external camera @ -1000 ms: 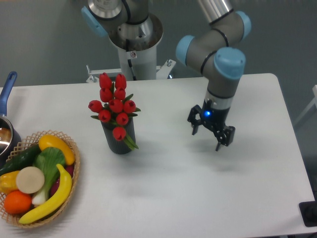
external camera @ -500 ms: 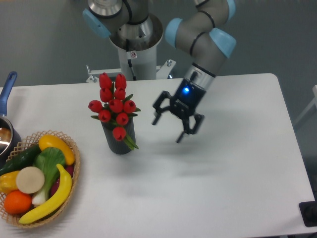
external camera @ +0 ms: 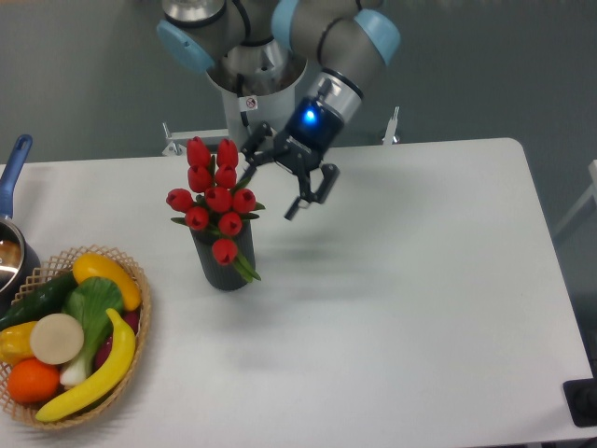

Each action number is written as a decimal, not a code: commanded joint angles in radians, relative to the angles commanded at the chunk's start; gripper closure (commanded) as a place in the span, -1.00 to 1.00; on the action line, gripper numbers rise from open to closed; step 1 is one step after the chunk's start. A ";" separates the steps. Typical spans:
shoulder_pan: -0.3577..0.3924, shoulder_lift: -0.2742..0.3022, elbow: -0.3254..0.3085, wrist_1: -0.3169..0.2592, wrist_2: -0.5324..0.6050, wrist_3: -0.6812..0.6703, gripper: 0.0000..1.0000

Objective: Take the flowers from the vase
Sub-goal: 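Move the open gripper toward the tulip stems above the vase rim, then close the gripper around the tulip stems just above the vase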

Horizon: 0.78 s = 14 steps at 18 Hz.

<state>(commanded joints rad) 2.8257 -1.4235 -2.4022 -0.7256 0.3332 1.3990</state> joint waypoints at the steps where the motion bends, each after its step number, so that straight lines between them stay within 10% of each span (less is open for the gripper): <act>1: -0.005 0.002 -0.002 0.000 -0.005 0.002 -1.00; 14: -0.041 -0.124 0.028 0.003 -0.005 0.011 -1.00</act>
<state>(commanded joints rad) 2.7843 -1.5476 -2.3747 -0.7225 0.3283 1.4097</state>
